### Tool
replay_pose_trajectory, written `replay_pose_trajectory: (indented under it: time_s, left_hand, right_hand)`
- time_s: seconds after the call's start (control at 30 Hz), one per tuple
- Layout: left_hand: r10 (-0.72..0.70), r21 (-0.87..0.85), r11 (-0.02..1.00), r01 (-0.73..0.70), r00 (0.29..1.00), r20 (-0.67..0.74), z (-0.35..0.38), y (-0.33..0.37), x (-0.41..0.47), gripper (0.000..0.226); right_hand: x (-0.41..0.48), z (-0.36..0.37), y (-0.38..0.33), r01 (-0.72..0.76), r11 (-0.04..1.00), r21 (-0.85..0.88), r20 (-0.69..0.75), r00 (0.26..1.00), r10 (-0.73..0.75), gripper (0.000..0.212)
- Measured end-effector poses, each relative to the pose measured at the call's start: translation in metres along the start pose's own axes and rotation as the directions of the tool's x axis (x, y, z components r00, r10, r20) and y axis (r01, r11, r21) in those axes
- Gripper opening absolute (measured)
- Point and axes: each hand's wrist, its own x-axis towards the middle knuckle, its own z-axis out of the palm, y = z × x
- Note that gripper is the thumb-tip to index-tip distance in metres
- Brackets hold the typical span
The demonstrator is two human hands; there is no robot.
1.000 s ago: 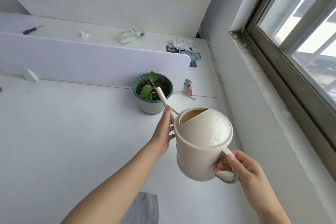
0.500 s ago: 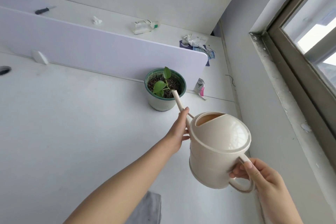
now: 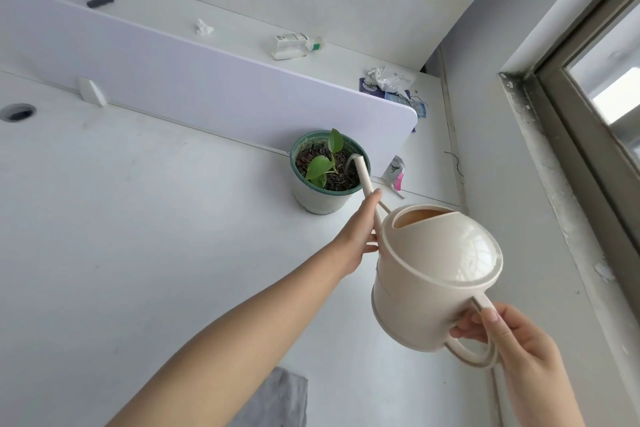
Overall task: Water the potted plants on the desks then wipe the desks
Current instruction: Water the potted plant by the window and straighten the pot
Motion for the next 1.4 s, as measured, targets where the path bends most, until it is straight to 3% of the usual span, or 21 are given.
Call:
replay_pose_trajectory:
  time_s: [0.4, 0.57, 0.67, 0.87, 0.97, 1.03, 1.1, 1.2, 1.4]
  left_hand:
    - [0.095, -0.092, 0.991, -0.101, 0.993, -0.067, -0.046, 0.007, -0.018, 0.040]
    - [0.097, -0.072, 0.992, -0.102, 0.993, -0.066, -0.050, 0.016, -0.026, 0.037]
    - [0.058, -0.063, 0.996, -0.063, 0.995, -0.085, -0.054, 0.002, -0.031, 0.045]
    - [0.006, -0.142, 0.990, -0.021, 0.994, -0.110, -0.053, -0.032, -0.047, 0.049]
    - [0.009, -0.148, 0.989, -0.024, 0.995, -0.102, -0.054, -0.046, -0.055, 0.045]
    - [0.028, -0.167, 0.985, -0.042, 0.996, -0.086, -0.055, -0.052, -0.062, 0.028]
    - [0.045, -0.163, 0.985, -0.058, 0.996, -0.082, -0.056, -0.059, -0.069, 0.015]
    - [0.062, -0.181, 0.980, -0.084, 0.991, -0.122, -0.061, -0.071, -0.077, 0.018]
    - [0.121, -0.271, 0.946, -0.179, 0.969, -0.217, -0.069, -0.083, -0.091, 0.016]
  right_hand:
    - [-0.002, 0.041, -0.008, 0.023, 1.000, -0.007, 0.106, 0.994, -0.022, 0.075]
    - [-0.006, 0.051, -0.007, 0.023, 1.000, 0.016, 0.111, 0.994, -0.025, 0.053]
    - [-0.013, 0.047, 0.003, 0.000, 1.000, 0.013, 0.098, 0.995, -0.001, 0.067]
    - [-0.032, 0.031, 0.030, -0.111, 0.994, 0.006, 0.081, 0.991, 0.110, 0.074]
    - [-0.043, 0.022, 0.047, -0.171, 0.985, 0.019, 0.078, 0.982, 0.169, 0.061]
    - [-0.048, 0.018, 0.061, -0.214, 0.977, 0.023, 0.066, 0.975, 0.212, 0.059]
    - [-0.050, 0.015, 0.072, -0.227, 0.973, 0.047, 0.028, 0.974, 0.226, 0.031]
    - [-0.049, 0.014, 0.088, -0.255, 0.967, 0.009, -0.003, 0.967, 0.255, 0.037]
    - [-0.050, 0.033, 0.096, -0.348, 0.938, -0.008, -0.067, 0.936, 0.346, 0.022]
